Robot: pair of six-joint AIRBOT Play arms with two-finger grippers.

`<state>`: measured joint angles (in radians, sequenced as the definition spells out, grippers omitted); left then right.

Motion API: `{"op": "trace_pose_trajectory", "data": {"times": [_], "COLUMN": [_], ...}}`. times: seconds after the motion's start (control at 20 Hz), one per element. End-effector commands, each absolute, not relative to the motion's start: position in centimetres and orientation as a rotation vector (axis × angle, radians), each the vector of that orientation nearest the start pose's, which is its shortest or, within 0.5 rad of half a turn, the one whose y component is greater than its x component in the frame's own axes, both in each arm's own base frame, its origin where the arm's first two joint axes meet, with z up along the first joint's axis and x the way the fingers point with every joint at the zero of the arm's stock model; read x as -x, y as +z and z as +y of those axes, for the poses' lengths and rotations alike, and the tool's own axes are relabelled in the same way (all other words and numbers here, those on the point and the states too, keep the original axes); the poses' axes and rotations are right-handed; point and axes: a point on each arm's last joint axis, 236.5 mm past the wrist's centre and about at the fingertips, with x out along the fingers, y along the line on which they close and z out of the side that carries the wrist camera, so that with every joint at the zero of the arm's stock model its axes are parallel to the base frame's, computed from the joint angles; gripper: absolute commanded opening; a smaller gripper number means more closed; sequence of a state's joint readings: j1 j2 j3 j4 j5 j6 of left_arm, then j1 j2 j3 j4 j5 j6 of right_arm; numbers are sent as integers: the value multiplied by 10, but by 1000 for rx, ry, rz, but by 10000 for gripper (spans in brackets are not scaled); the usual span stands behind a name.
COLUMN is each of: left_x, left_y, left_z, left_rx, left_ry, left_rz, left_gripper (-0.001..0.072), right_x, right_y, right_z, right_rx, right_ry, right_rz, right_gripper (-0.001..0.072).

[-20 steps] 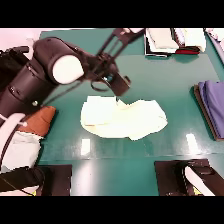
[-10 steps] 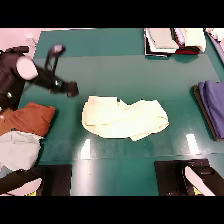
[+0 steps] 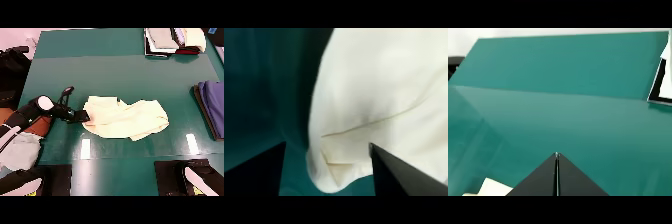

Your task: Fold the shirts.

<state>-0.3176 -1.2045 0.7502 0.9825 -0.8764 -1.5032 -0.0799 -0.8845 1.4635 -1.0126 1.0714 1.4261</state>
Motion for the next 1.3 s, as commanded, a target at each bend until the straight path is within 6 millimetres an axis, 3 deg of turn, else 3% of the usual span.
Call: {"op": "trace_pose_trajectory", "data": {"times": [0.0, 0.05, 0.3, 0.35, 0.4, 0.45, 0.55, 0.65, 0.9, 0.95, 1.1, 1.2, 1.25], "left_x": [-291, -302, -374, -382, -388, -392, -393, -390, -386, -386, -386, -390, -394], "left_y": [-63, -53, 30, 44, 53, 60, 61, 59, 57, 57, 57, 67, 84], "left_z": [-212, -208, -152, -148, -146, -146, -148, -148, -148, -148, -148, -147, -146], "left_rx": [358, 347, 247, 244, 231, 228, 237, 234, 230, 230, 230, 219, 199], "left_ry": [-457, -455, -391, -386, -385, -386, -389, -392, -395, -395, -395, -397, -399], "left_rz": [1337, 1309, 1129, 1099, 1075, 1057, 1054, 1069, 1084, 1086, 1085, 1065, 1030], "left_gripper": [155, 33, 23, 23, 23, 23, 23, 23, 23, 23, 23, 22, 22], "right_x": [-362, -357, -326, -322, -319, -316, -307, -310, -347, -354, -374, -391, -401], "right_y": [298, 278, 145, 116, 86, 58, 7, -25, -54, -56, -52, -25, 2], "right_z": [85, 81, 39, 32, 31, 33, 48, 78, 132, 136, 137, 132, 129], "right_rx": [-249, -251, -355, -386, -432, -470, -495, -486, -407, -384, -271, -223, -192], "right_ry": [385, 385, 294, 260, 240, 229, 243, 319, 407, 416, 424, 425, 425], "right_rz": [568, 658, 1073, 1121, 1161, 1205, 1326, 1382, 1390, 1388, 1356, 1276, 1208], "right_gripper": [14, 14, 15, 56, 332, 503, 512, 512, 497, 415, 15, 14, 13]}}
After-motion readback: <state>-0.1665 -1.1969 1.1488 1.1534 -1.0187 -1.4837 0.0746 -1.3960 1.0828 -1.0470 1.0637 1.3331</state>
